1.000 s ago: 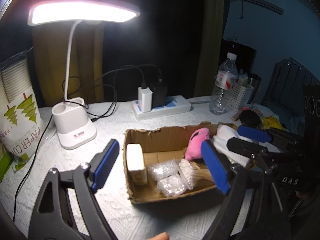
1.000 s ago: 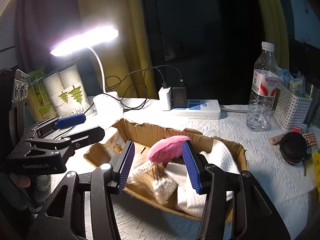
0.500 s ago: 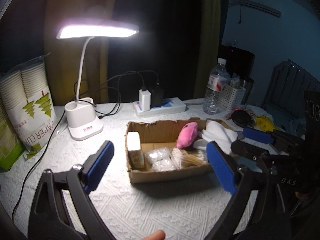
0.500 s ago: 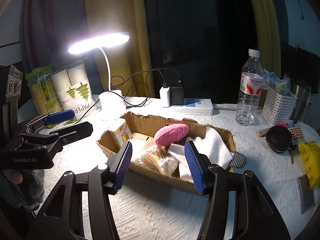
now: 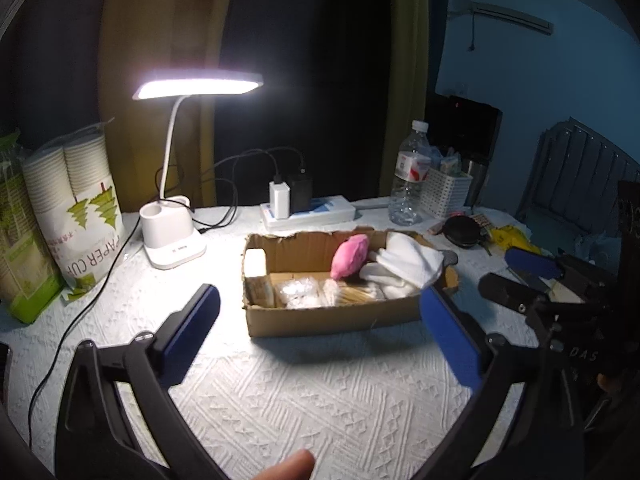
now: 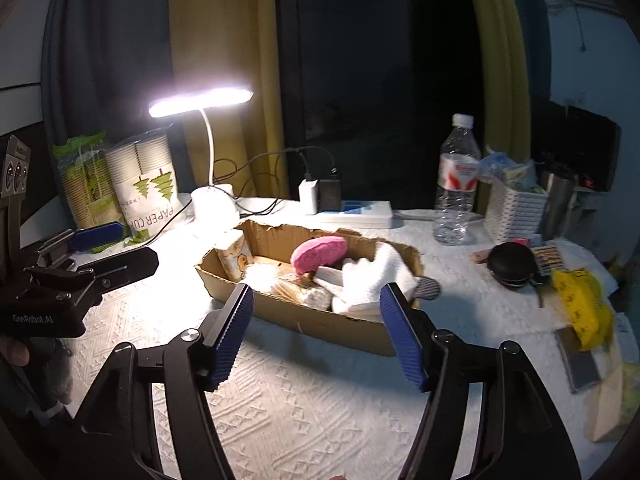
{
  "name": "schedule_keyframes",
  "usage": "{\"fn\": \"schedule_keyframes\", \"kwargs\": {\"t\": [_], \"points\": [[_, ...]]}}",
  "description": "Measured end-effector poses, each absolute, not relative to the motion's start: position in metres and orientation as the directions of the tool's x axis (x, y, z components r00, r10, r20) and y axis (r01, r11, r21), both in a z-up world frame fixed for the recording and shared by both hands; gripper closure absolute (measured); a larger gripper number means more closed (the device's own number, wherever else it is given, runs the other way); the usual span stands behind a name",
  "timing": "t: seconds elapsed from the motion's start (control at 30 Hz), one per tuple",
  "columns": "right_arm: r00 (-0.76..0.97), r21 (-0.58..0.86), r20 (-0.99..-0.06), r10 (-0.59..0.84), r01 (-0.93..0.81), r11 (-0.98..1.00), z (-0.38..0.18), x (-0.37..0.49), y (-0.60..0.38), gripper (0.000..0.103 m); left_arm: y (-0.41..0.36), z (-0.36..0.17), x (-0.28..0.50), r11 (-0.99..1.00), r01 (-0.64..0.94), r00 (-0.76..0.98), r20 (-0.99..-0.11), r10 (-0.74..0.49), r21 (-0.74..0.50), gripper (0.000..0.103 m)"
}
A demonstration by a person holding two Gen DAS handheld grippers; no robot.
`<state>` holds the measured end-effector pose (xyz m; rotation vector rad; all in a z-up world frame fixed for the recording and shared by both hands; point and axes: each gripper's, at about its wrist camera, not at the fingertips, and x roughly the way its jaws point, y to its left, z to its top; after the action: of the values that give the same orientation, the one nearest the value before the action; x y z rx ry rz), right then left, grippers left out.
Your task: Organize soft objects
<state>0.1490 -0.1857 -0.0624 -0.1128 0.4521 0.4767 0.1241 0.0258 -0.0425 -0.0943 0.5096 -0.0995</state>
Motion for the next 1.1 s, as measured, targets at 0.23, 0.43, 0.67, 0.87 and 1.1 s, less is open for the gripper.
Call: {"fn": "schedule_keyframes", "kwargs": {"t": [0.23,0.43,0.67,0.87,1.1], "points": [[0.831,-0.006,-0.404,0.382,-0.42,0.907,-0.046,0.137,-0.205,0.033,0.014,-0.023,0.114,0.995,0.061,0.879,-0.469,-0.091,-0.079,0.001],[0.853,-0.019,-0.377,0.362,-0.398,0.917,-0.031,0.133,-0.215,0.033,0.008,-0.001,0.115,0.996,0.066,0.891,-0.446,-0.088,-0.065,0.001],[0.861,-0.024,-0.357,0.363,-0.397,0.918,-0.017,0.138,-0.22,0.033,0.008,0.021,0.118,0.998,0.037,0.909,-0.413,-0.056,-0.056,0.001],[0.861,-0.026,-0.352,0.368,-0.402,0.915,-0.011,0.144,-0.219,0.033,0.008,0.032,0.124,0.999,0.027,0.914,-0.403,-0.043,-0.045,0.001],[0.857,-0.025,-0.359,0.371,-0.406,0.914,-0.011,0.153,-0.218,0.033,0.009,0.033,0.131,0.999,0.023,0.913,-0.405,-0.04,-0.045,0.001]]}}
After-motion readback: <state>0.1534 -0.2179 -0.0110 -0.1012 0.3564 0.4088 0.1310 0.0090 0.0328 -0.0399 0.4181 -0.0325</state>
